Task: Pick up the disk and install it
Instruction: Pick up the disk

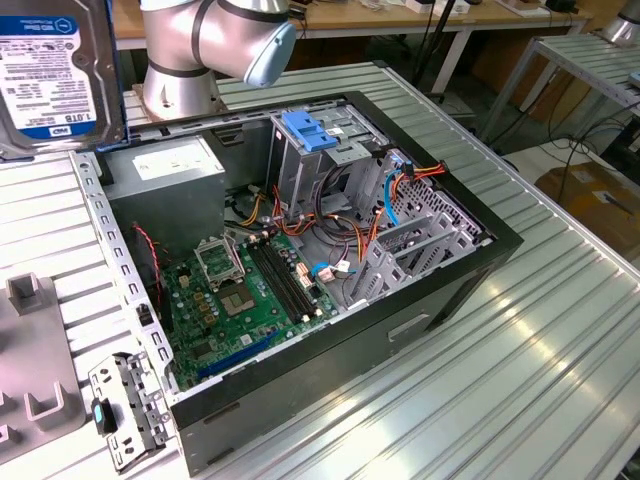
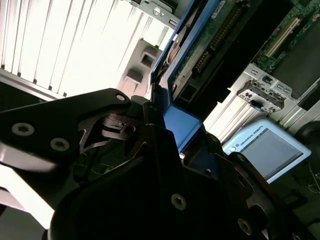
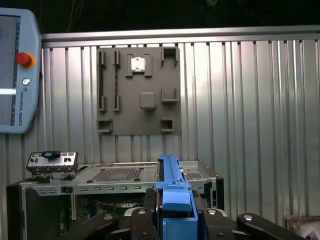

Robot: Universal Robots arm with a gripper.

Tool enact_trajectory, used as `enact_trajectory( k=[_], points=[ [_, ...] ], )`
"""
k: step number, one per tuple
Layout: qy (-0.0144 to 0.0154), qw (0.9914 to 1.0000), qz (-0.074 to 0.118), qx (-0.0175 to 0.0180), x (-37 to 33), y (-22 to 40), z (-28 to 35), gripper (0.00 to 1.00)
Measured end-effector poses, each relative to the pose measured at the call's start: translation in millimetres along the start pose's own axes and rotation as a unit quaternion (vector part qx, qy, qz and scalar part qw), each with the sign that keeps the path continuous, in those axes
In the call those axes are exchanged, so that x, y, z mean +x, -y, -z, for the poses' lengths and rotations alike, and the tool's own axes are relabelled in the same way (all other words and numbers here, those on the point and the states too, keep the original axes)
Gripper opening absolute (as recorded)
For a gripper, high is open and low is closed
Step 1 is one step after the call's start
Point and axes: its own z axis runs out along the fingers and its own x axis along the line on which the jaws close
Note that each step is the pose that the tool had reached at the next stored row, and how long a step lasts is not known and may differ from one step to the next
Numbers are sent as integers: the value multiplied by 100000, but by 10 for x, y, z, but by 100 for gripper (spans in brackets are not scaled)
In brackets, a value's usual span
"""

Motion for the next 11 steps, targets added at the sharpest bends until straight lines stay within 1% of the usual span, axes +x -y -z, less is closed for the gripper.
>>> enact_trajectory(
  k=[1,4,5,7,8,11],
  points=[
    [0,100000,-6,0,-2,47,0,37],
    [2,100000,-4,5,-6,149,0,37],
    [4,100000,1,2,-8,200,0,37],
    [1,100000,-7,3,-11,269,1,37],
    [0,100000,-8,3,-13,317,1,37],
    [5,100000,-4,4,-17,428,1,37]
  ],
)
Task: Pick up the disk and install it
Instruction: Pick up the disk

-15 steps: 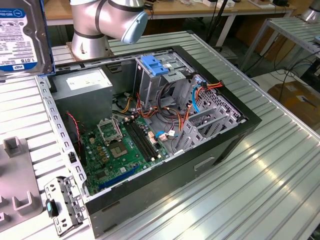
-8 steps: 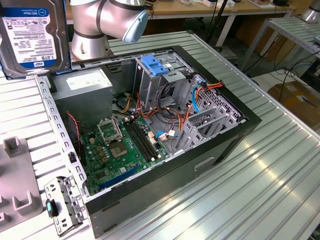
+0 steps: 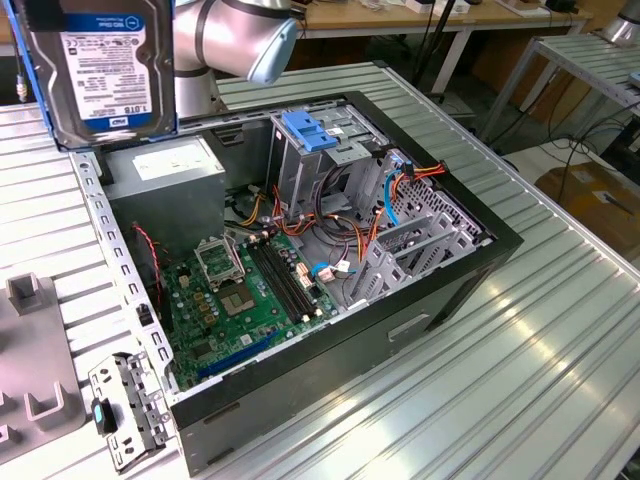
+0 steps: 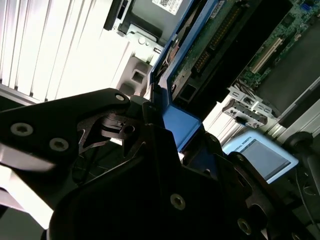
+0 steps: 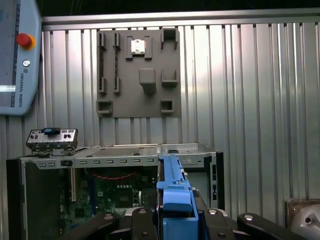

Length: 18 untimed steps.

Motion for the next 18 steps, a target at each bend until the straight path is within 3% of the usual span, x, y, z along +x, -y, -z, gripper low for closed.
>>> enact_trajectory(
  k=[11,13,15,18],
  points=[
    [0,100000,-17,-1,-19,473,0,37],
    [-7,100000,-33,-6,-24,590,-4,37],
    [-159,100000,-29,125,-26,635,-11,37],
    [-514,99996,-47,696,-26,647,-21,37]
  ],
)
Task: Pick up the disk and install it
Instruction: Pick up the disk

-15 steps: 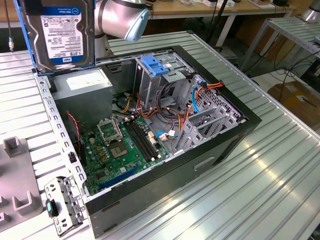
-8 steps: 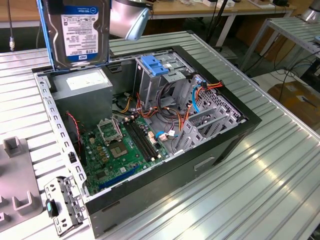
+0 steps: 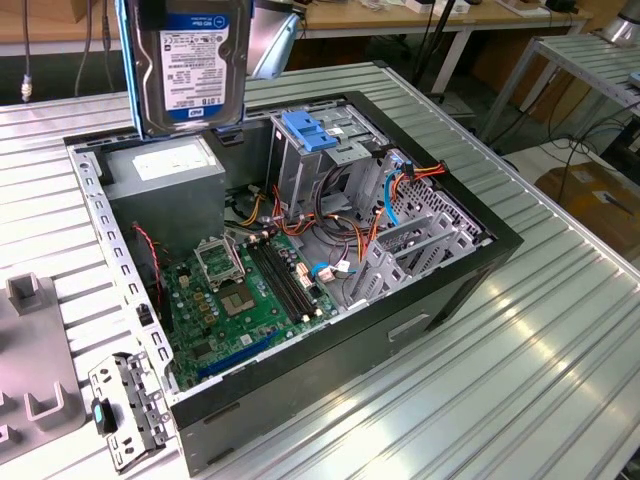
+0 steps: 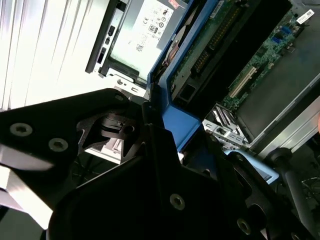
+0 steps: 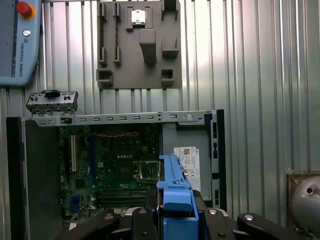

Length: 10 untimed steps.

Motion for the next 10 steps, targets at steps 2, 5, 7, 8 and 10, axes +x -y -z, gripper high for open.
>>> enact_trajectory(
  k=[2,5,7,8,10],
  points=[
    [-175,99999,-3,486,0,4,-5,37],
    [-196,99998,-4,605,1,28,-12,37],
    [-201,99998,-2,600,13,41,-17,37],
    [-204,99998,-3,599,17,50,-20,37],
    [-199,99998,-4,603,21,76,-25,37]
  ],
)
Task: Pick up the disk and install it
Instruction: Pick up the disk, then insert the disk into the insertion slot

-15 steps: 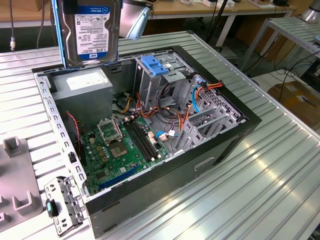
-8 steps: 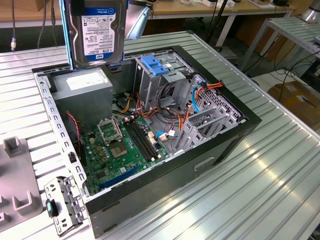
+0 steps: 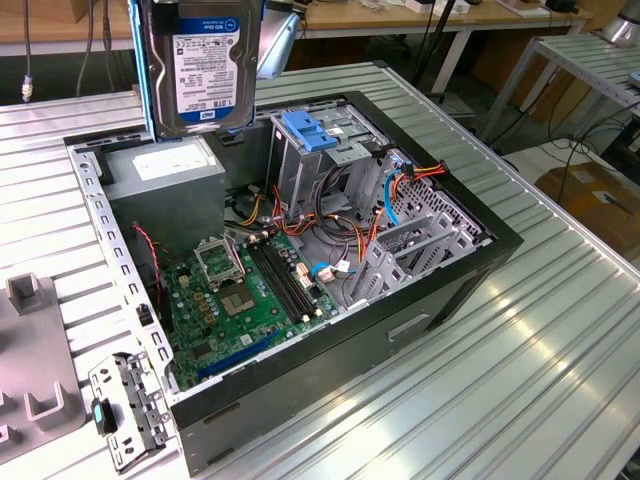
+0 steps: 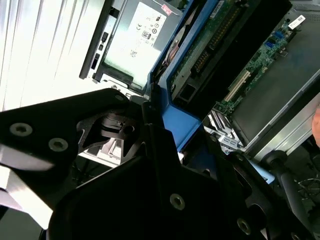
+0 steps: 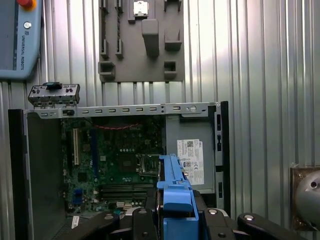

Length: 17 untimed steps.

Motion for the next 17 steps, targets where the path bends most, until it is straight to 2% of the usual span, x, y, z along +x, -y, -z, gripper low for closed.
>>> enact_trajectory(
  k=[2,11,17],
  points=[
    [4,100000,1,2,0,21,-3,37],
    [3,100000,3,0,1,26,-3,37],
    [0,100000,-1,-3,41,27,-4,37]
  ],
)
